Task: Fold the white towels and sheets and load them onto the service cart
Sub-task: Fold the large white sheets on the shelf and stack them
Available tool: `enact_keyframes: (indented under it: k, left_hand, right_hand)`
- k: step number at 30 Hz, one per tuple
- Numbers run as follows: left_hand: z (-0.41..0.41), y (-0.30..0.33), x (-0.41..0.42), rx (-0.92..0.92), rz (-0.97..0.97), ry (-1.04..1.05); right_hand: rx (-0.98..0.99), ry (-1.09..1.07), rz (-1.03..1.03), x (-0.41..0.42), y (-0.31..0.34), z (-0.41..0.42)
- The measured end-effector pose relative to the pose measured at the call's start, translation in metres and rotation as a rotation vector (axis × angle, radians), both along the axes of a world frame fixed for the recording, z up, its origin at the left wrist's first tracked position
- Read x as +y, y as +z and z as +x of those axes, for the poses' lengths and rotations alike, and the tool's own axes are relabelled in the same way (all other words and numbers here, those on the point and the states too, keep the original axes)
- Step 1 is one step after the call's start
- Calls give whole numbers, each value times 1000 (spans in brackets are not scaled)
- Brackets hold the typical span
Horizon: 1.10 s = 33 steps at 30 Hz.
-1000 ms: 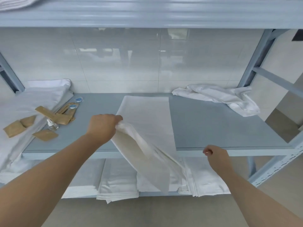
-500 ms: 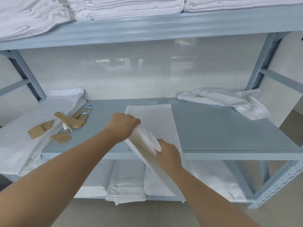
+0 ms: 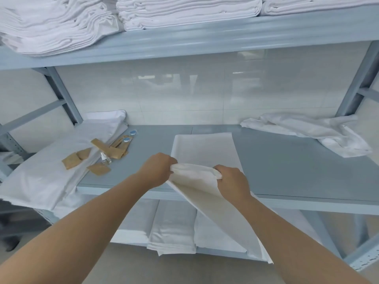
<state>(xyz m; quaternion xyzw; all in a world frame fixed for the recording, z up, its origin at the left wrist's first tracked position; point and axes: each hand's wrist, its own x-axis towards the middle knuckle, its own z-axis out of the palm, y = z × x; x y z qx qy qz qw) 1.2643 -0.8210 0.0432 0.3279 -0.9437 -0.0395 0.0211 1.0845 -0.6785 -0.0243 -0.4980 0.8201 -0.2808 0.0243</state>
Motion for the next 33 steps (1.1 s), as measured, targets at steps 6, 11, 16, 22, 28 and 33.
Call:
enact_keyframes:
  k: [6, 11, 16, 22, 28, 33]
  left_hand:
    - [-48, 30, -3, 5, -47, -95]
    - [-72, 52, -6, -73, -102, -185]
    - [-63, 57, -27, -136, -107, -231]
    - [-45, 58, -48, -159, -20, -310]
    - [-19, 57, -61, -58, 52, -218]
    - [8, 36, -55, 77, -87, -11]
  right_hand:
    - [154, 22, 11, 3, -1, 42]
    - [140, -121, -26, 7, -22, 51]
    - [105, -244, 30, 37, -37, 12]
    - [75, -282, 120, 58, -43, -26]
    - [139, -251, 164, 59, -20, -68]
    - [171, -220, 50, 31, 13, -80]
